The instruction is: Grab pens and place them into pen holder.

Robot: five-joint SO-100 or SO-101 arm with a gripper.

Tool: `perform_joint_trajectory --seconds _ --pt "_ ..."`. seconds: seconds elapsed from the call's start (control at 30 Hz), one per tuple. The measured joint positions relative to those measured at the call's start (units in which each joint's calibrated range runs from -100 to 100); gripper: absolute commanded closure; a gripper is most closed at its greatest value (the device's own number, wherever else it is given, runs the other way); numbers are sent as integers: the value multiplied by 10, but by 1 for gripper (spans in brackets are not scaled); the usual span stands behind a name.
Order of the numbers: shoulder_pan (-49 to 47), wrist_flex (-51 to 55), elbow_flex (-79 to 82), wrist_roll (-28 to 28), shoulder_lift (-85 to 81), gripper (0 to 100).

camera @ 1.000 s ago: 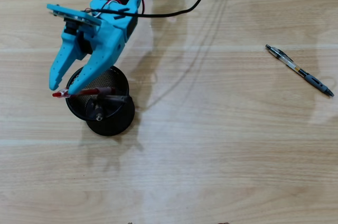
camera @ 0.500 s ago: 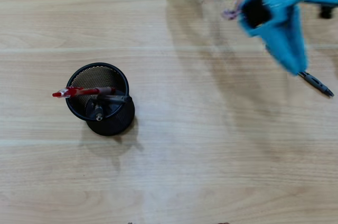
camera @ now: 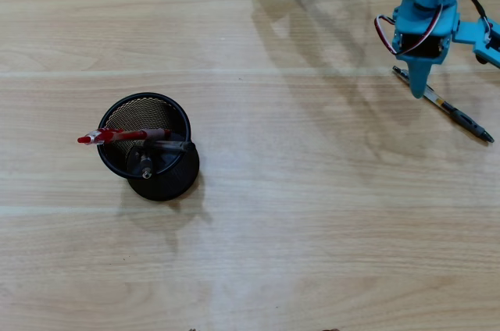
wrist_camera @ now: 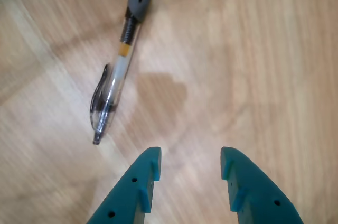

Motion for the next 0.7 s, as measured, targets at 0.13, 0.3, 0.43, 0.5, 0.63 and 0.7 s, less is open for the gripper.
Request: perform_joint_trajectory --seconds 0.13,0.3,0.43,0.5,0.63,0.7 --pt "-3 0 -1 -21 19 87" --pt "-39 2 -2 -58 60 87" --pt "-79 2 -20 -101 90 87" --pt "-96 2 -42 -115 104 87" --pt "-105 2 -88 -123 147 87" --pt "-105 2 -108 -123 170 87"
